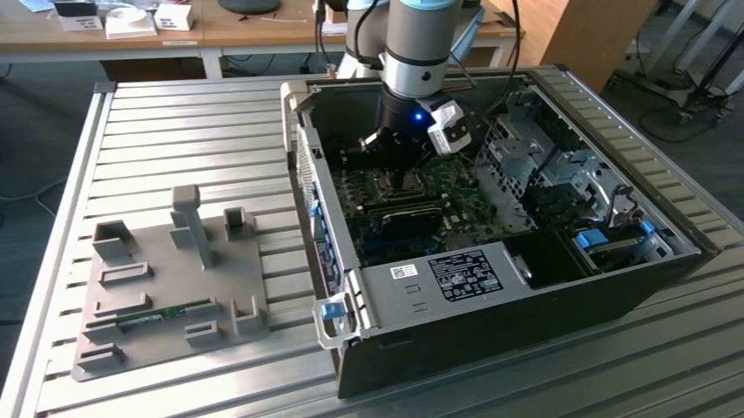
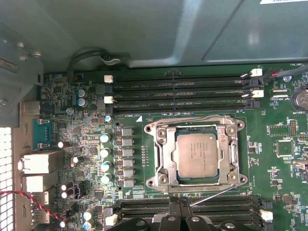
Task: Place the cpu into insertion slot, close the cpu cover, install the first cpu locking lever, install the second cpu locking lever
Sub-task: 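Install the second cpu locking lever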
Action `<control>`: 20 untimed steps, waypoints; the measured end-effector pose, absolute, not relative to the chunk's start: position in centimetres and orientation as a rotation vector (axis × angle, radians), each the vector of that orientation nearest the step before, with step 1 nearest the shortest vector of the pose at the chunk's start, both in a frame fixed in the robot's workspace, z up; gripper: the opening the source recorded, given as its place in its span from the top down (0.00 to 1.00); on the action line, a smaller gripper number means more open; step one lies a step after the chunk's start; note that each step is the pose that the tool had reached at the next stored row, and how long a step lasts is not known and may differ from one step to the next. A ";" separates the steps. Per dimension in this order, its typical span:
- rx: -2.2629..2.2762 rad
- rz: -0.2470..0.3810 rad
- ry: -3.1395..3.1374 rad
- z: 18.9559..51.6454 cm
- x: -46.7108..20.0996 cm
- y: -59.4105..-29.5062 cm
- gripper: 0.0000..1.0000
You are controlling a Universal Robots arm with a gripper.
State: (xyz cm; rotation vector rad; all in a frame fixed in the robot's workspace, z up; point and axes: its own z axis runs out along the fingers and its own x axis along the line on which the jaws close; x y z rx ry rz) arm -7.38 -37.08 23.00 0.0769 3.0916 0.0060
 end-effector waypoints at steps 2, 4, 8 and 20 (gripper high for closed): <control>0.077 0.006 3.092 23.0 -7.4 -37.1 0.90; 0.077 0.006 3.092 23.0 -7.4 -37.1 0.90; 0.077 0.006 3.091 23.0 -7.4 -37.1 0.90; 0.077 0.006 3.091 22.8 -7.7 -37.1 0.90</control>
